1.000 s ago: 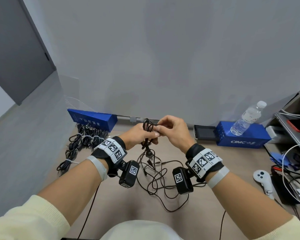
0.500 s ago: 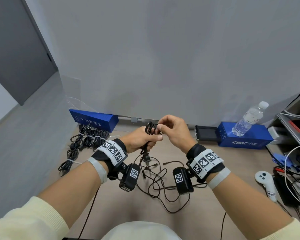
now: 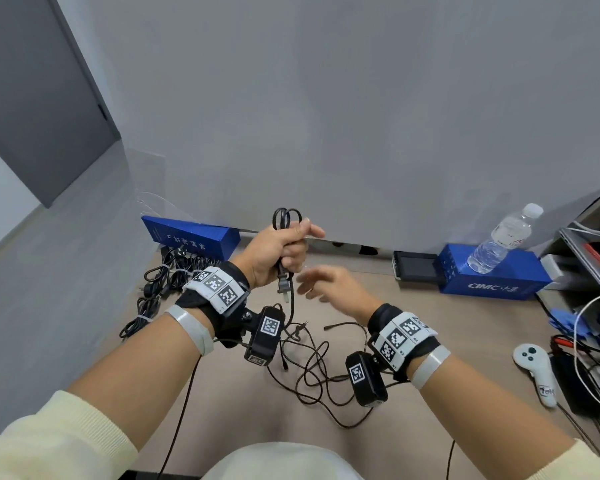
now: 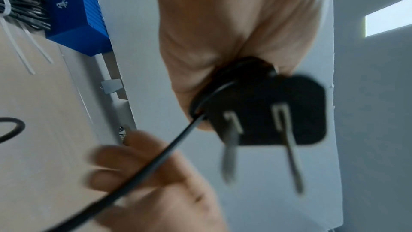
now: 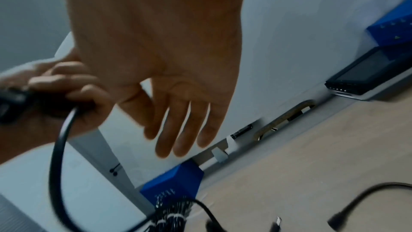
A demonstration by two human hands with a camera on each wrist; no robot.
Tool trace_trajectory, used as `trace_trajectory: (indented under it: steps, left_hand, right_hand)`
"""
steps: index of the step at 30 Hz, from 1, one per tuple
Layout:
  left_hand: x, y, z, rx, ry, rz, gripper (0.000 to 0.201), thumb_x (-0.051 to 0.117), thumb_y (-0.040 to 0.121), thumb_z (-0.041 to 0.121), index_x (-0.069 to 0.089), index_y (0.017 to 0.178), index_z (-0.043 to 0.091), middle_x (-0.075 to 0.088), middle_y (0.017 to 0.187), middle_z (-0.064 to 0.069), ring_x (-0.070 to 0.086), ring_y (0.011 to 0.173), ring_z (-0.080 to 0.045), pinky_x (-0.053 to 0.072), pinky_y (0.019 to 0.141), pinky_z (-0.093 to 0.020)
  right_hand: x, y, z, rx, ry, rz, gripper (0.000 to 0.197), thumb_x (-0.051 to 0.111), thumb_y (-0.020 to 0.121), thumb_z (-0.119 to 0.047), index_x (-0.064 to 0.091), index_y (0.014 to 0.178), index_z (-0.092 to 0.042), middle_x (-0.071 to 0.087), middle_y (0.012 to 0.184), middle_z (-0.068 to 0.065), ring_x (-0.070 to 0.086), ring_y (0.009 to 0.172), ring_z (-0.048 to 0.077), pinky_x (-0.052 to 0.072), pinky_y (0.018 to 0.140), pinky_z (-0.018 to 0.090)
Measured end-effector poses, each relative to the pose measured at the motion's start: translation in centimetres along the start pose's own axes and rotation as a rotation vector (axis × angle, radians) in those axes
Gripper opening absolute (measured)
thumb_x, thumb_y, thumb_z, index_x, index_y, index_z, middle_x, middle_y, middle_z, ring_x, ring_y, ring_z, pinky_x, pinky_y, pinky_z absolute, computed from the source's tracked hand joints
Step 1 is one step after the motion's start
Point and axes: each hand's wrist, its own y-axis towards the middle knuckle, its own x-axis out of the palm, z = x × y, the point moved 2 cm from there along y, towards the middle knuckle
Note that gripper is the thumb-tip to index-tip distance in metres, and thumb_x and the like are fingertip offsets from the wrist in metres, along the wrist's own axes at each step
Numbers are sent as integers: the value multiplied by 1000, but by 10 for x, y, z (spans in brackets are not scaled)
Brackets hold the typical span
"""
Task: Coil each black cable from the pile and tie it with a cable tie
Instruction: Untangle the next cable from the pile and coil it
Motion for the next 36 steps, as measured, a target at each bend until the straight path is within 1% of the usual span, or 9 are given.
trace_trajectory:
  steps: [4, 6, 9, 16, 19, 22, 26, 31, 36]
  left_hand:
    - [-5, 1, 4, 57, -33, 105, 32, 44, 105, 34, 61, 93, 10, 35, 48, 5, 41, 43, -13, 39, 49, -24]
    - [-11, -1, 2, 69, -21, 155, 32, 43, 105, 36, 59, 90, 12, 38, 48, 3, 40, 41, -13, 39, 46, -24]
    - [-24, -5, 2, 29, -98, 202, 32, 46, 104, 39, 56, 85, 15, 33, 46, 6, 28, 36, -9, 26, 42, -22]
    - [-39, -15, 0, -342, -97, 67, 27, 52, 100, 37, 55, 83, 16, 35, 43, 11, 32, 31, -3, 27, 37, -20]
    - [-37, -17, -3, -378, -76, 63, 24, 53, 100, 34, 53, 85, 16, 35, 43, 12, 32, 31, -3, 27, 38, -19]
    - [-40, -17, -7, -408, -30, 120, 22, 54, 101, 33, 51, 87, 16, 35, 45, 11, 32, 32, -3, 29, 37, -19]
    - [-48, -18, -15, -418, 65, 217, 20, 57, 100, 30, 53, 86, 16, 38, 50, 9, 32, 37, -5, 28, 39, -19]
    - [-45, -12, -16, -294, 198, 344, 24, 66, 95, 24, 52, 76, 20, 42, 56, 5, 33, 42, -7, 29, 40, -18]
    - [-39, -9, -18, -155, 292, 356, 24, 70, 92, 16, 56, 73, 21, 41, 52, 7, 31, 43, -7, 27, 42, -19]
  right_hand:
    - [27, -8, 1, 26, -98, -364, 38, 60, 88, 0, 70, 109, -31, 69, 113, -19, 60, 107, -5, 44, 91, 9]
    - [33, -6, 3, 0, -146, -432, 23, 66, 91, -8, 73, 105, -25, 70, 111, -20, 61, 108, -4, 43, 96, 13]
    - [32, -1, 7, -37, -213, -393, 8, 70, 92, -21, 75, 96, -25, 72, 119, -6, 63, 116, 11, 45, 105, 29]
    - [29, 14, 14, -114, -537, -294, 17, 76, 85, -25, 66, 79, -37, 69, 111, -8, 59, 109, 12, 44, 102, 35]
    - [32, 15, 11, -110, -506, -299, 4, 74, 88, -22, 75, 91, -24, 73, 111, -6, 64, 105, 8, 47, 96, 27]
    - [30, 14, 10, -135, -396, -237, 11, 69, 93, -22, 76, 98, -16, 76, 94, -6, 67, 81, -1, 50, 77, 17]
    - [22, 14, 5, -164, -320, -121, 12, 65, 95, -22, 76, 96, -19, 76, 80, -5, 71, 82, 21, 56, 85, 42]
    - [25, 6, -17, -233, -434, -207, 17, 61, 99, -18, 76, 103, -12, 62, 66, -7, 54, 56, 0, 41, 56, 14]
    - [35, 1, -23, -263, -480, -258, 20, 59, 98, -17, 76, 109, -17, 60, 74, -17, 53, 63, -6, 36, 58, 10]
